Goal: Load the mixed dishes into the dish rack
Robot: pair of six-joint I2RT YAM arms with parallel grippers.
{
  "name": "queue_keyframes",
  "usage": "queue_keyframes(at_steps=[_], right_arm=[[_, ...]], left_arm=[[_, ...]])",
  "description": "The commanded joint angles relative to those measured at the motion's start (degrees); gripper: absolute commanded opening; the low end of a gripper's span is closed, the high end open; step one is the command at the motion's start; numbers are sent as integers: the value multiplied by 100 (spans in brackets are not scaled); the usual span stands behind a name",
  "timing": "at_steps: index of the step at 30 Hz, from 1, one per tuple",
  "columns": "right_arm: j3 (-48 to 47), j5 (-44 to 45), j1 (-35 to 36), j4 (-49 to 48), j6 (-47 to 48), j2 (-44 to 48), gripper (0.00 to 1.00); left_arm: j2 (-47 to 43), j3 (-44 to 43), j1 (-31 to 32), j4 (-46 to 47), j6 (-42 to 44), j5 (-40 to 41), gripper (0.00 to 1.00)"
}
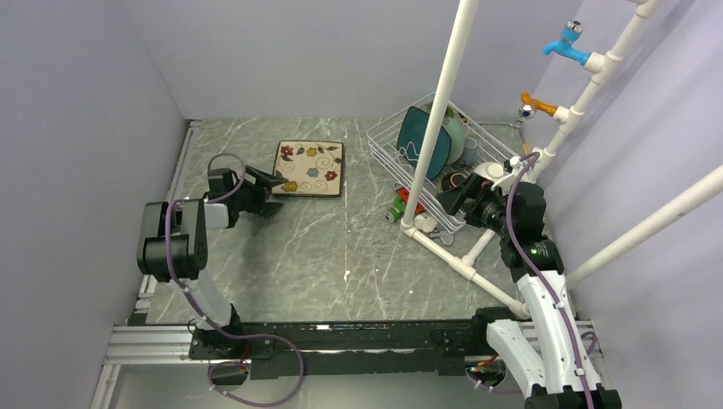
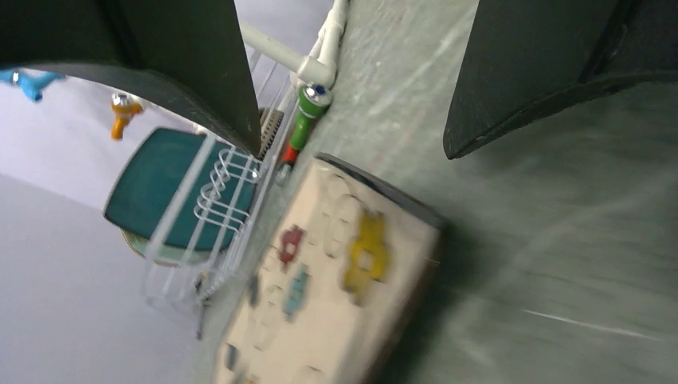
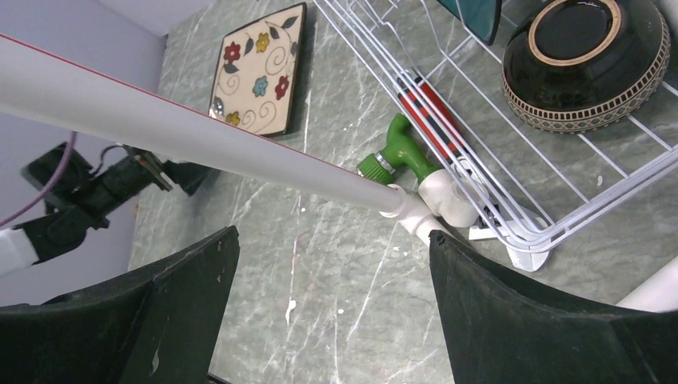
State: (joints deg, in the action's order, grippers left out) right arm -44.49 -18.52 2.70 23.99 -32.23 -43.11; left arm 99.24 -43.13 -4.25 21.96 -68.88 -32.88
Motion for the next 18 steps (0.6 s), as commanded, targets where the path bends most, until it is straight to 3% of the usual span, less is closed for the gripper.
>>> queue_keyframes(at_steps=[1, 8, 13, 18], right_arm=[[-24, -72, 25, -21, -106, 157, 90], [-32, -19, 29, 0, -55, 202, 90], [-102, 13, 27, -13, -71, 187, 90], [-149, 89, 26, -48, -57, 157, 90]], left_arm=[[463, 59, -154, 486, -213, 98, 88], [834, 23, -155, 930, -174, 411, 80], [1181, -45, -153, 1011, -226, 465, 65], [1082, 151, -135, 1281, -76, 1142, 57]])
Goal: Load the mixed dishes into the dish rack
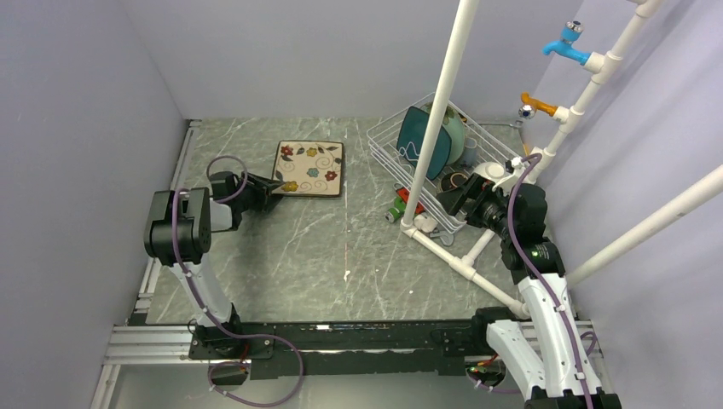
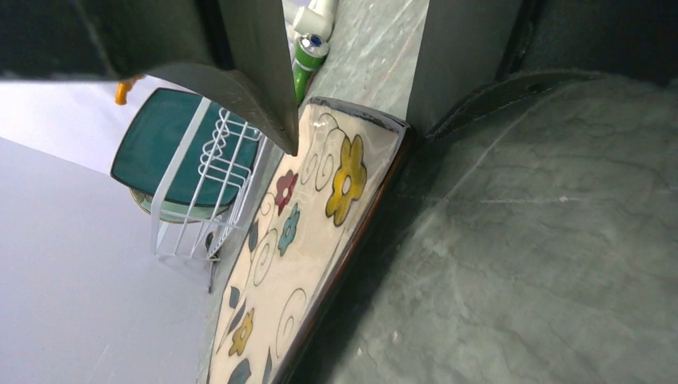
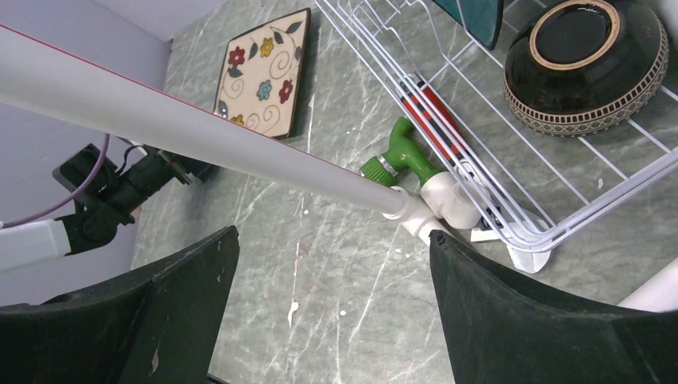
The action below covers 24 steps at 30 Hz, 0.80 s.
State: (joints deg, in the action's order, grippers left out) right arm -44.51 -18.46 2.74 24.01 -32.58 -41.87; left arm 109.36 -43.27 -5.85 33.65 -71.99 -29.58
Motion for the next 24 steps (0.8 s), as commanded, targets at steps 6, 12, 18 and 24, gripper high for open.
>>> queue_keyframes(at_steps=[6, 12, 18, 24], right_arm=[[-263, 106, 21, -32, -14, 15, 90], [-410, 130, 21, 62, 31, 38, 90], [-430, 186, 24, 145, 111, 90, 90], [-274, 91, 18, -16, 48, 84, 90]], left_arm=[[186, 52, 318, 117, 24, 1284, 58], [587, 1, 694, 0, -619, 1673, 44], [947, 391, 650, 1465, -1397, 1507, 14], [564, 560, 343, 2124, -2059, 997, 0]])
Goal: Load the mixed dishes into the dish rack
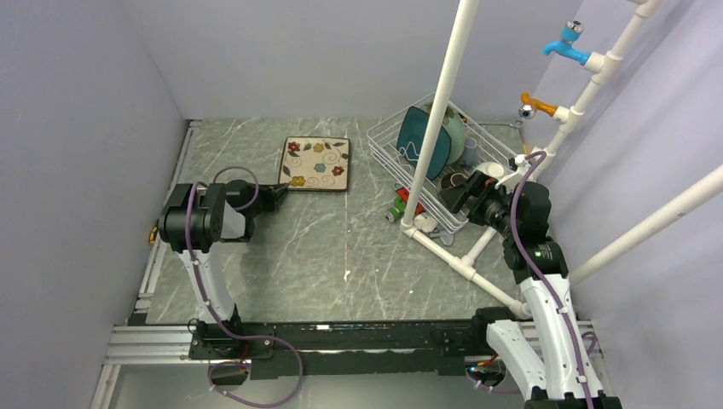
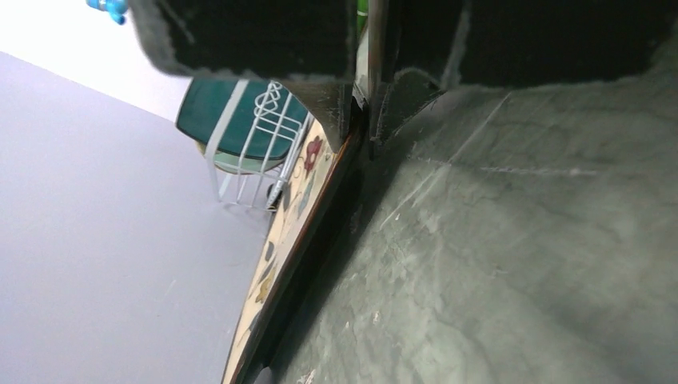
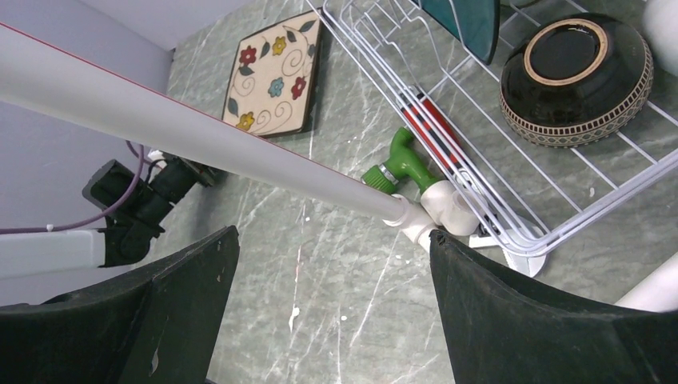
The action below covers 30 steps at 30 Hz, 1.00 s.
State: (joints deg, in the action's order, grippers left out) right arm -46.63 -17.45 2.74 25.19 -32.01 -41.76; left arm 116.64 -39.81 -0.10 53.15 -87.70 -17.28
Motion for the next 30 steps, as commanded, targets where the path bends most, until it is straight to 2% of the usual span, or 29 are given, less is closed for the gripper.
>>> queue_keyframes(at_steps=[1, 5, 15, 19, 24, 27, 30], right_arm=[[-17, -46, 17, -163, -27, 52, 90], [98, -150, 23, -221, -114, 43, 90], [248, -215, 45, -190, -268, 216, 90], [305, -211, 103, -188, -305, 221, 90], [379, -210, 174, -272, -327, 193, 90], [446, -198, 228, -368, -354, 184, 90], [503, -207, 261, -438, -363, 155, 90]], left_arm=[[-291, 271, -264, 318, -626, -302, 0], [-759, 475, -386, 683, -1019, -537, 0], [-2016, 1249, -440, 280, -1017, -959, 0], [-2714, 1789, -375, -294, -656, -1112, 0], [-3824, 2460, -176, -1682, 235, -673, 0], [-4020, 2971, -42, -1491, 229, -383, 0], [-3835, 3270, 191, -914, 62, -332, 0]])
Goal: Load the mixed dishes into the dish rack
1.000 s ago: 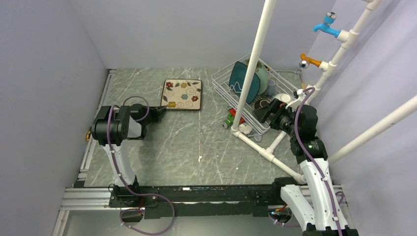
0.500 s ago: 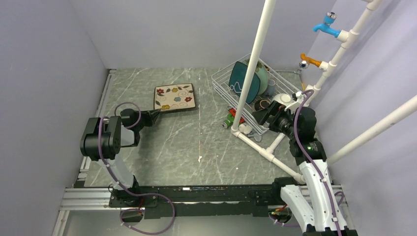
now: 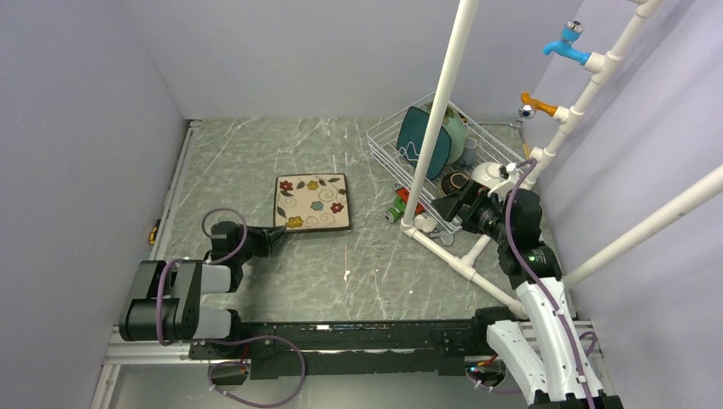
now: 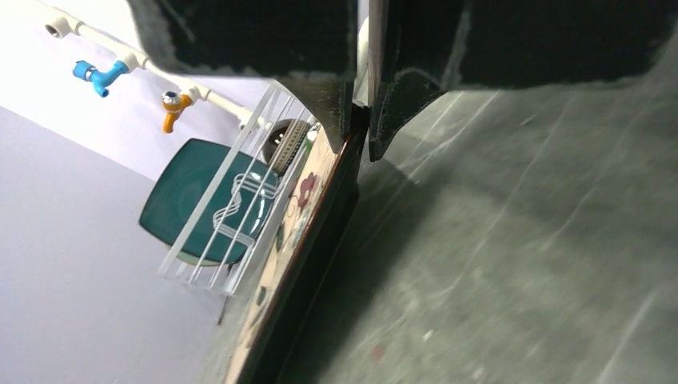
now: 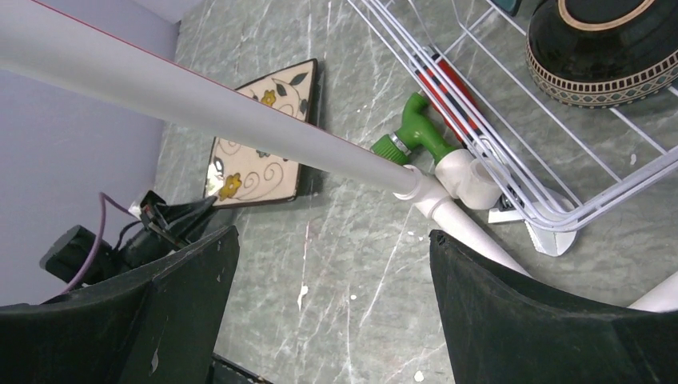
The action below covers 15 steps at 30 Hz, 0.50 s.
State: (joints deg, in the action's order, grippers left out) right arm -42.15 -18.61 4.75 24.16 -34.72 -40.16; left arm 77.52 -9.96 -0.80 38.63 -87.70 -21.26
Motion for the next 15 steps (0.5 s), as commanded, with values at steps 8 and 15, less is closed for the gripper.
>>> queue_keyframes(at_steps=[8, 15], right_arm=[[155, -215, 109, -497, -202, 52, 90], [226, -148, 128, -435, -97, 151, 90]], left_arm=[[877, 600, 721, 1379, -252, 416, 16], [1024, 413, 988, 988, -264, 664, 47]])
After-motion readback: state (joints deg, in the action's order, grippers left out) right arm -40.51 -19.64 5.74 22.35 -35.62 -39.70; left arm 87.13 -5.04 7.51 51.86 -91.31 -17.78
